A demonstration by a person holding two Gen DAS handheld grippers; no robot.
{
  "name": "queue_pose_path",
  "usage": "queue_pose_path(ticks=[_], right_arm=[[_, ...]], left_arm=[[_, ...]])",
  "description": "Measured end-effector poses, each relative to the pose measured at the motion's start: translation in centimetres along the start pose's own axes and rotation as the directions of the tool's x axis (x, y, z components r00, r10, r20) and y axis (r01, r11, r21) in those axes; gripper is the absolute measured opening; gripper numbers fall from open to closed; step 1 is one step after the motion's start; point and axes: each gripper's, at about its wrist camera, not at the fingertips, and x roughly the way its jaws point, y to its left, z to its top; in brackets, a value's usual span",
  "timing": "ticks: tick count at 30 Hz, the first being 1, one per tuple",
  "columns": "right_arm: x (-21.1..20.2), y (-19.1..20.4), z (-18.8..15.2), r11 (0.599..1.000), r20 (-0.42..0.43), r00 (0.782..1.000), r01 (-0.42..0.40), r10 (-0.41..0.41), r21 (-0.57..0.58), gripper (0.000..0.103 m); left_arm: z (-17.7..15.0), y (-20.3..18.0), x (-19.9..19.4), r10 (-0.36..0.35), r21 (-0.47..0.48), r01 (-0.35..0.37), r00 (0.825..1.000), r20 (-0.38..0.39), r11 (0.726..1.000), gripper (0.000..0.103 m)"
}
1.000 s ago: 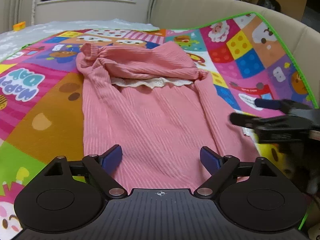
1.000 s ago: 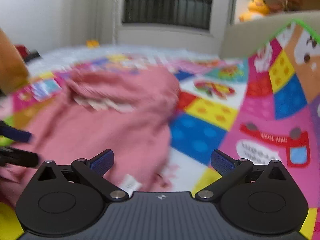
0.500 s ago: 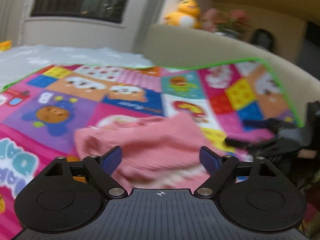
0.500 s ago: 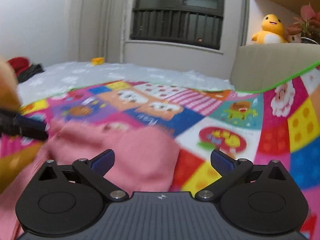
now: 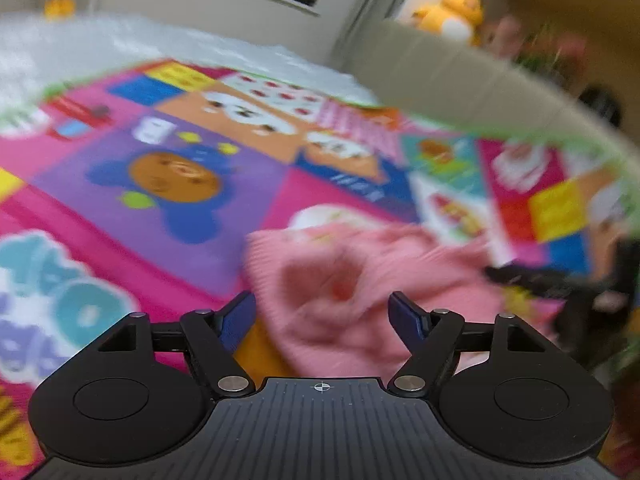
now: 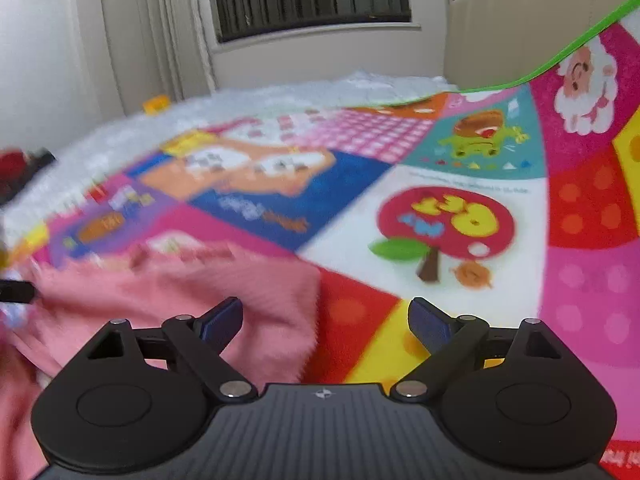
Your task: Fold clothes
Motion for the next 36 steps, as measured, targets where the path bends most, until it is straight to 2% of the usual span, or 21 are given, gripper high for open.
queue_pose_path(ticks=[2,4,5,6,10,11,12,13,14,15,20,25,30,36], right_arm=[[0.4,-0.7,0.9,0.996,-0.013,0.998,-0.064,0.065,0.066,0.091],[2.0,-0.7,1.2,0.99,-0.033,0.995,-0.091,0.095,0.105,0.09],[2.9,-0.5,1.3,0.99,-0.04,0.994,-0.098,0.102,0.106,0.085],[3.8,-0.2,1.4,0.989,-0.049,0.992,-0.109,0.114,0.103,0.079],[6.9,1.9,2.0,0.981,-0.105,0.976,-0.189,0.193,0.042,0.076],[7.1,2.5,2.0,0.982,-0.115,0.976,-0.187,0.188,0.015,0.069],[7.3,3.0,2.0,0.983,-0.124,0.975,-0.185,0.182,-0.013,0.047],[7.0,3.3,2.1,0.982,-0.127,0.975,-0.187,0.182,-0.028,0.034],[6.4,3.4,2.2,0.981,-0.125,0.975,-0.191,0.185,-0.037,0.022],[5.7,3.5,2.3,0.98,-0.123,0.974,-0.195,0.189,-0.046,0.015],[-1.6,4.0,2.8,0.96,-0.052,0.969,-0.248,0.243,-0.128,0.011],[-9.2,5.1,1.5,0.942,-0.02,0.964,-0.263,0.264,-0.209,0.011],[-12.9,5.3,-0.8,0.944,-0.035,0.976,-0.217,0.215,-0.248,0.011],[-12.5,5.7,-1.9,0.954,-0.036,0.984,-0.178,0.175,-0.242,0.01]], left_arm=[[1.1,0.6,1.2,-0.01,-0.051,0.009,0.999,-0.033,0.999,0.082],[1.5,1.1,3.2,0.013,-0.081,-0.018,0.998,-0.066,0.997,0.081],[1.5,1.4,4.2,0.02,-0.095,-0.027,0.997,-0.079,0.995,0.081],[1.6,1.5,4.7,0.007,-0.102,-0.014,0.998,-0.067,0.995,0.082],[1.9,1.8,7.1,-0.065,-0.125,0.062,0.998,-0.024,0.99,0.084],[1.8,1.9,7.7,-0.082,-0.131,0.079,0.996,-0.019,0.988,0.084],[1.7,1.7,7.8,-0.091,-0.123,0.089,0.996,-0.012,0.988,0.083],[1.6,1.5,7.9,-0.109,-0.11,0.107,0.994,-0.013,0.988,0.065],[1.6,1.5,7.9,-0.145,-0.119,0.14,0.989,-0.032,0.983,0.034],[1.4,1.5,7.8,-0.168,-0.138,0.161,0.985,-0.044,0.977,0.027],[1.2,-0.9,3.6,-0.259,-0.051,0.259,0.966,0.007,0.965,0.019],[0.0,-4.4,-2.4,-0.31,0.071,0.308,0.95,0.027,0.949,0.019],[-2.3,-5.9,-5.3,-0.256,0.109,0.254,0.967,0.008,0.961,0.019],[-2.9,-5.3,-5.6,-0.204,0.046,0.203,0.979,0.011,0.978,0.019]])
